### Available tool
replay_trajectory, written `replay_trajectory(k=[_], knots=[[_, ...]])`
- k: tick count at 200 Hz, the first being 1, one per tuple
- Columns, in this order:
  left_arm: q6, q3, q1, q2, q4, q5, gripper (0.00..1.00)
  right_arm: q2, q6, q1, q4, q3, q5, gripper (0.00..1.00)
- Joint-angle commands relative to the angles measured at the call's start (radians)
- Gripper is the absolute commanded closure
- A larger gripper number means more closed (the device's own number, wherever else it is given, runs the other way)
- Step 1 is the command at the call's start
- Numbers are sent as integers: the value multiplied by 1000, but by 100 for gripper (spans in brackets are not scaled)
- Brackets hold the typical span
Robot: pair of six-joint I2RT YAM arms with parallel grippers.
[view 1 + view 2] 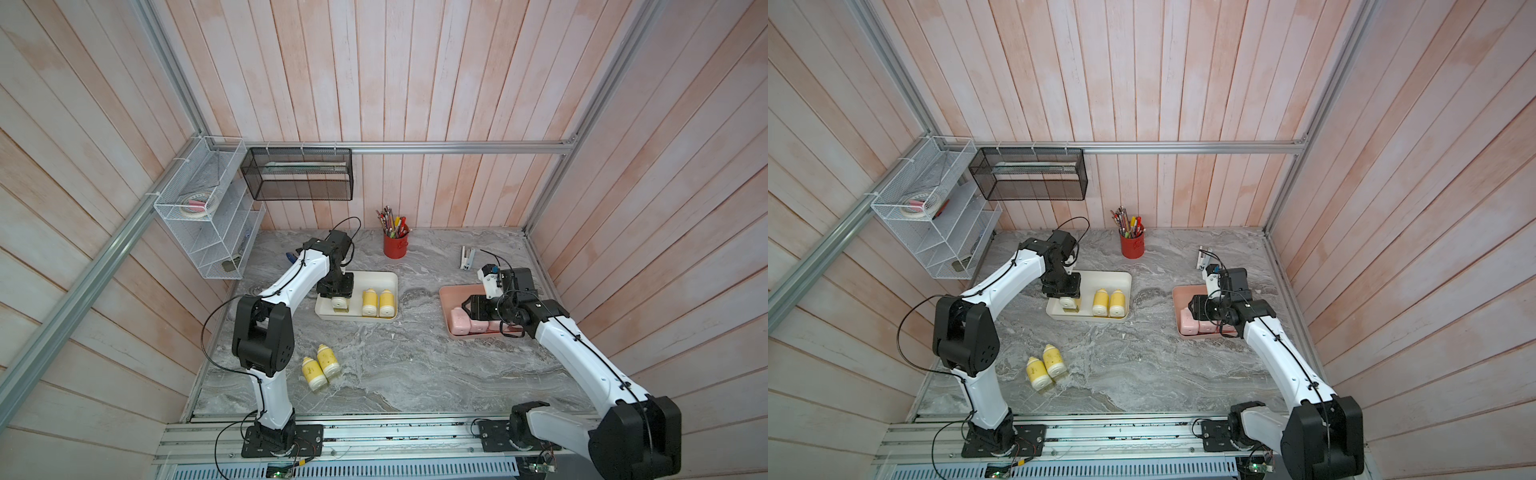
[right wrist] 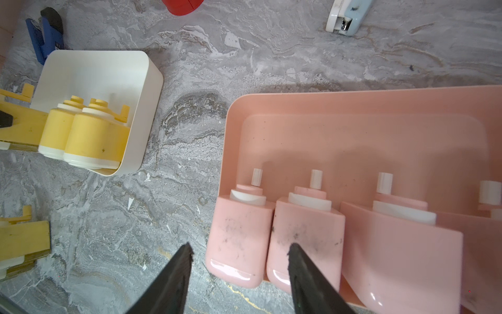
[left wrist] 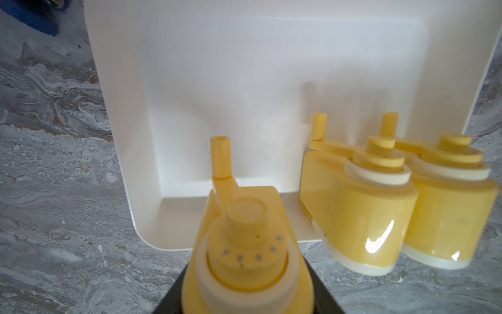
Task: Place the pencil sharpeners by color into the storage box
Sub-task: Pick up the pencil sharpener from the center of the board, then place the pencil sharpener in the storage box.
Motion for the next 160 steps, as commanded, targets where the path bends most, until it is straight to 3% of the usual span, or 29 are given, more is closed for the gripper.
replay_trajectory(k=[1,160], knots=[[-9,15,2,14,23,23,50,-19,-10,-4,1,2,-3,41],[-87,-49,-38,73,112,64,50,-25,-8,-3,8,-4,-12,41]])
